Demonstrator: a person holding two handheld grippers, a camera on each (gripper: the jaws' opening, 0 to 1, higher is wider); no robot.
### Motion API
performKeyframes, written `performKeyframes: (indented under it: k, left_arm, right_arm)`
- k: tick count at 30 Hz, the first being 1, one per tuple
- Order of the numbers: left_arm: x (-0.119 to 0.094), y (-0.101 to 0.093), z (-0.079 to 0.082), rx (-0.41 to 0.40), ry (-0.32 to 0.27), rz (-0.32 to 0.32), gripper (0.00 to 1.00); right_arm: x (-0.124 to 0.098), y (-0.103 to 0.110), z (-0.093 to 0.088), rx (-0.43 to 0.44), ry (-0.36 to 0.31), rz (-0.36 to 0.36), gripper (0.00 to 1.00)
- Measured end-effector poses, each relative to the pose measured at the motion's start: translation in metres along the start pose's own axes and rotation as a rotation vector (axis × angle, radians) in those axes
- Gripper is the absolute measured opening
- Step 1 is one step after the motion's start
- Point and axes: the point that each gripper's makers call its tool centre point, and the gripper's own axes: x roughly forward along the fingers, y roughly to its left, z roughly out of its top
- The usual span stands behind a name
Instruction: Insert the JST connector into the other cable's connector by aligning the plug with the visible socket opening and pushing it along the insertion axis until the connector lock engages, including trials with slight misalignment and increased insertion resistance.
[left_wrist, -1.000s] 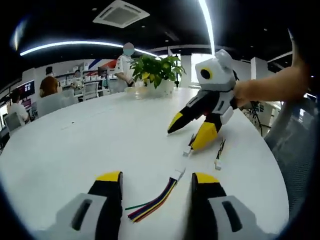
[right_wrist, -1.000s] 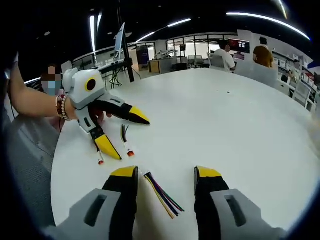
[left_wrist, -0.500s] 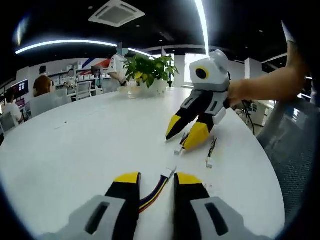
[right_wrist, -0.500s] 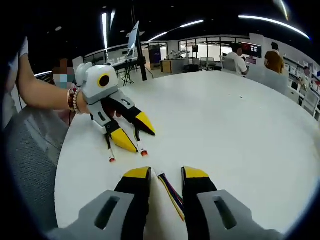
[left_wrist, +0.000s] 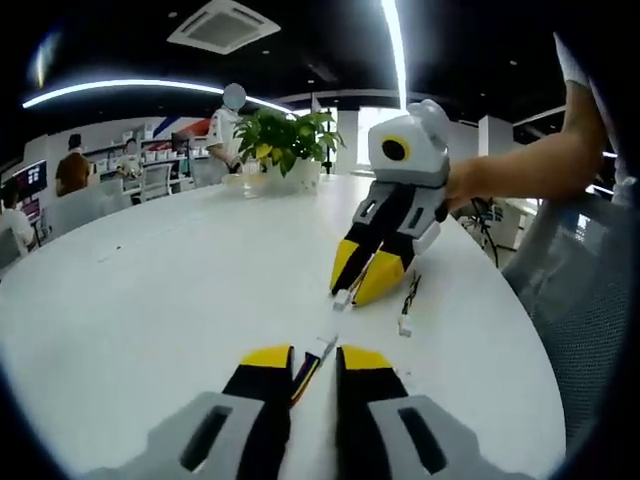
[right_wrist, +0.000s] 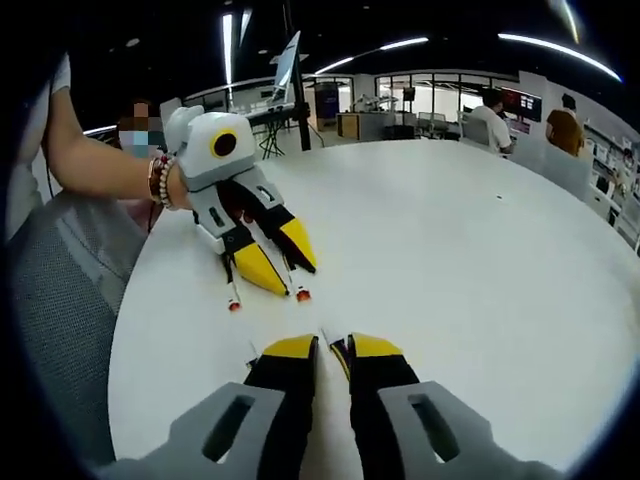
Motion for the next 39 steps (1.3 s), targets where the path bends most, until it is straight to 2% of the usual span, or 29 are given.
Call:
performKeyframes:
  k: [8,13,20,26,32,39]
  left_arm:
    - [0.001,-0.002,0.001,0.003,0.004,-0.011,0.08]
    - [0.000,-0.003,0.000,0.022,0.013,-0.027,0.01]
    - [-0.003,-0.003,-0.001,0.040,0.032,-0.037,0.01]
    - [-0.011,-0.010,0.007,0.115,0.074,-0.091,0.01]
    - [-0.018,-0.011,0.019,0.199,0.104,-0.107,0.00]
    - [-0.015,-0.016,0.018,0.225,0.123,-0.123,0.00]
  right_arm:
    - [0.001,-0.002,-0.002,-0.017,0.011,-0.009,0.06]
    - [0.000,-0.001,-0.003,-0.016,0.013,-0.001,0.05]
    - [-0.001,0.003,-0.002,-0.041,0.023,0.017,0.05]
    - [-0.006,0.014,0.018,-0.104,0.002,0.055,0.05]
    - [-0.006,0.023,0.031,-0.205,0.027,0.065,0.05]
    - [-0.004,0.034,0.045,-0.267,0.015,0.084,0.05]
